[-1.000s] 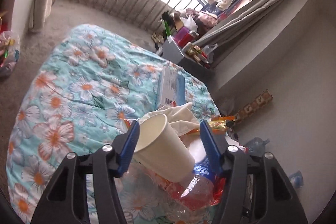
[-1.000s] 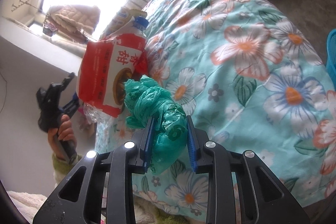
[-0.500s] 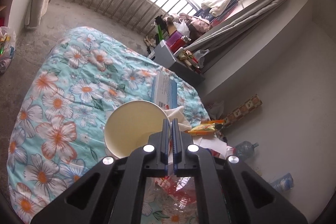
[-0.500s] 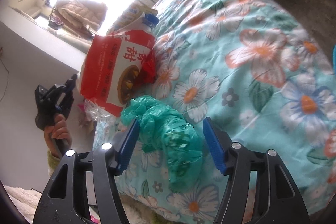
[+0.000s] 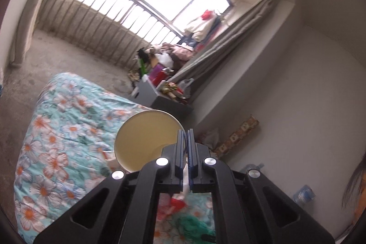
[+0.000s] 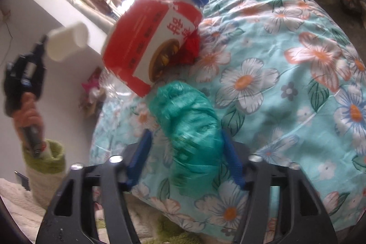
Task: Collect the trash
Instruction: 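Carry the green bag and paper cup to the blue wastebasket and release both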
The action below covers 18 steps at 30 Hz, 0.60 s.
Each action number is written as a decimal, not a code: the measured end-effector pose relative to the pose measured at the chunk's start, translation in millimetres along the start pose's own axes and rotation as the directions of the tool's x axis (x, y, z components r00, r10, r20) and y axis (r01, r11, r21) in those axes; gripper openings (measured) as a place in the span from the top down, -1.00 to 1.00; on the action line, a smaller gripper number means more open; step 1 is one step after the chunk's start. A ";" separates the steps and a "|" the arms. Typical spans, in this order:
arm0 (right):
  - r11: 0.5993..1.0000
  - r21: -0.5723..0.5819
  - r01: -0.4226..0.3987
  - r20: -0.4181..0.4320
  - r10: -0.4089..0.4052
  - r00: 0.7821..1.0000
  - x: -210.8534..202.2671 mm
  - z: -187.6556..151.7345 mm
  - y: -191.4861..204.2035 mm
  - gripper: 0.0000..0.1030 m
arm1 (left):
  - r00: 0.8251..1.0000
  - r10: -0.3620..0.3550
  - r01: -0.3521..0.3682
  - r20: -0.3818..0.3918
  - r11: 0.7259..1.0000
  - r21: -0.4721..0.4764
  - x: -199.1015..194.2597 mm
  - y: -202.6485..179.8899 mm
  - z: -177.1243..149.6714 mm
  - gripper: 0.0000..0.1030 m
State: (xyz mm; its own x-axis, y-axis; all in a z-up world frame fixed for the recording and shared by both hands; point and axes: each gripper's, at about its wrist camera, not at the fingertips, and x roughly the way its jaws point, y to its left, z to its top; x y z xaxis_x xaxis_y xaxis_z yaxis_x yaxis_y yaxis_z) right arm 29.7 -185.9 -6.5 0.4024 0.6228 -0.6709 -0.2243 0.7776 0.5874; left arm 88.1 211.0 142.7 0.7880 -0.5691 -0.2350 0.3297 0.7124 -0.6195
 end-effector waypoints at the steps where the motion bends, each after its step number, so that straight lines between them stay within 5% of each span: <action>1: 1.000 0.010 0.007 -0.011 -0.007 1.000 3.4 -0.7 -1.1 0.28 | 1.000 -0.012 0.012 -0.002 1.000 0.018 -0.8 -9.5 -2.0 0.95; 10: 0.994 0.103 -0.043 0.127 0.030 0.991 -51.8 -10.1 -27.4 0.33 | 0.989 -0.111 0.123 -0.102 0.985 0.120 34.4 -77.9 -32.2 0.95; 18: 0.942 0.334 0.041 0.317 -0.153 0.936 -134.2 -14.6 -103.6 0.33 | 0.943 -0.199 0.236 -0.267 0.965 0.117 126.6 -132.4 -72.9 0.95</action>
State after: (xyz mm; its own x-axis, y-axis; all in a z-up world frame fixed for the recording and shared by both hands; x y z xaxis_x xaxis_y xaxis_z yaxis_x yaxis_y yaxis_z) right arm -14.0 -348.8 16.0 0.6921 0.4367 -0.5746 0.1016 0.7293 0.6766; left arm 106.3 14.7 140.4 0.5390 -0.7877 -0.2984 0.5650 0.6008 -0.5655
